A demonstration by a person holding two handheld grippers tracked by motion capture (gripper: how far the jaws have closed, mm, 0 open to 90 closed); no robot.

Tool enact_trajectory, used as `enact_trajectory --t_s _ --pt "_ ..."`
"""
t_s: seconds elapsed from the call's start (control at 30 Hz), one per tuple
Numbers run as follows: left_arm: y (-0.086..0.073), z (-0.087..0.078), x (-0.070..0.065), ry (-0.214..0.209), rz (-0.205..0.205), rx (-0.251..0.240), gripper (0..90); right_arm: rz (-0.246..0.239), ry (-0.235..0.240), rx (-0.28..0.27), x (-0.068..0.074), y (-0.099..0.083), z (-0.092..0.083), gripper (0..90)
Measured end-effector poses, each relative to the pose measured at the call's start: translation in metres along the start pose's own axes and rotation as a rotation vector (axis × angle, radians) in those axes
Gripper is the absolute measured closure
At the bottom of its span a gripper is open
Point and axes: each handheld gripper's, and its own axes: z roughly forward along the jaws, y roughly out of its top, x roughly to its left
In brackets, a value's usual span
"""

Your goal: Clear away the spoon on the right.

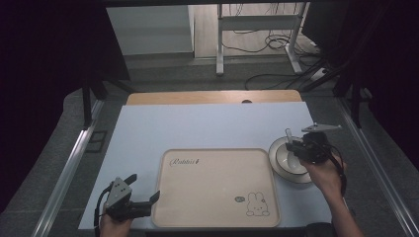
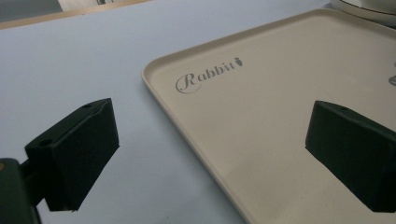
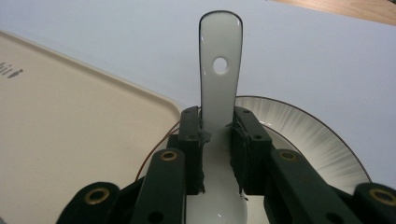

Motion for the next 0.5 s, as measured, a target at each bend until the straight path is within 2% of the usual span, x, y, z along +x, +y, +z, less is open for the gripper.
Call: enact_trajectory --t_s 0.5 --pt "0.0 0.0 0.0 0.003 -0.001 -0.006 2.6 -0.008 0.028 -0.007 0.003 0.013 -0.023 75.0"
